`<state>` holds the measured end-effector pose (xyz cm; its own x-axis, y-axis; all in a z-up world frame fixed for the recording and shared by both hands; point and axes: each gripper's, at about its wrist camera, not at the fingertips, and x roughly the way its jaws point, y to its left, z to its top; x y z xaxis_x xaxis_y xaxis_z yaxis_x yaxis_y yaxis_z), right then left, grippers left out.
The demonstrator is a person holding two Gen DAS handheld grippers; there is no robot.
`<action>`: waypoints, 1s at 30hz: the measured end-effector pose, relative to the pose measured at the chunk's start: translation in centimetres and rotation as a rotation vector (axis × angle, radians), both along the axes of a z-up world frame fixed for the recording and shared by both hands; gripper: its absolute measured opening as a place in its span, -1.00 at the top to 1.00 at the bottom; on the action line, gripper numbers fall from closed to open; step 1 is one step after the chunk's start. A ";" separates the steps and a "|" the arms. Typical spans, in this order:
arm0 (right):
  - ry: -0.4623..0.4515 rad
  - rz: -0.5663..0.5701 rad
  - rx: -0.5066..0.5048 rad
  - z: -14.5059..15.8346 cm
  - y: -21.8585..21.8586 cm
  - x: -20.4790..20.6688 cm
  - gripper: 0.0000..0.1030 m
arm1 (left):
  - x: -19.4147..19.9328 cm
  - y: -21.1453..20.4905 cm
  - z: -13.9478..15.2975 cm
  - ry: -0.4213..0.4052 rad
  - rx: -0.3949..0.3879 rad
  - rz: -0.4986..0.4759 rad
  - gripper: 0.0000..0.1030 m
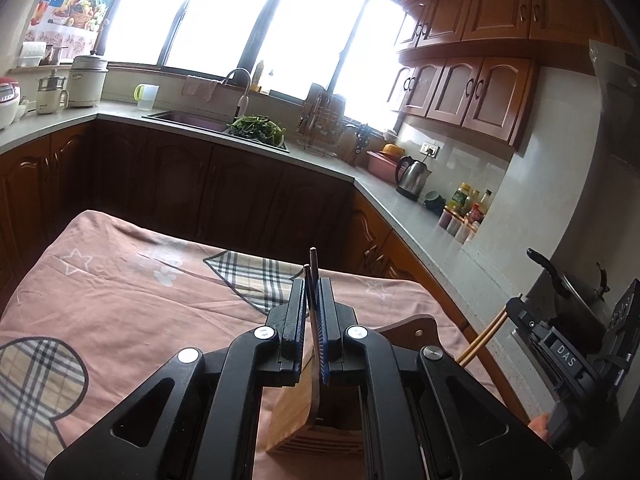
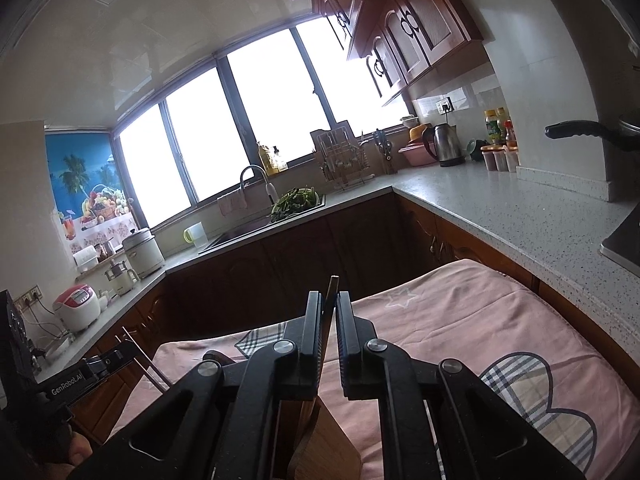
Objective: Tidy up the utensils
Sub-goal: 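Lower the chopsticks into the holder and open both tools, then move both open tools back down to the remaining utensils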
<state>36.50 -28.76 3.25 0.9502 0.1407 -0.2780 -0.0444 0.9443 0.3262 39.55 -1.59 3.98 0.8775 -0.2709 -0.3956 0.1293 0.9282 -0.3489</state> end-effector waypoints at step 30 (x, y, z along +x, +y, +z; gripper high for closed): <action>0.037 0.046 0.141 0.1 -3.0 -8.3 -0.85 | -8.5 2.2 -0.9 0.092 0.001 0.006 -0.74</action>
<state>28.20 -31.74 3.37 0.9314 0.2235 -0.2873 -0.0715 0.8863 0.4575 31.08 0.56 3.09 0.8392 -0.2650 -0.4749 0.0910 0.9294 -0.3577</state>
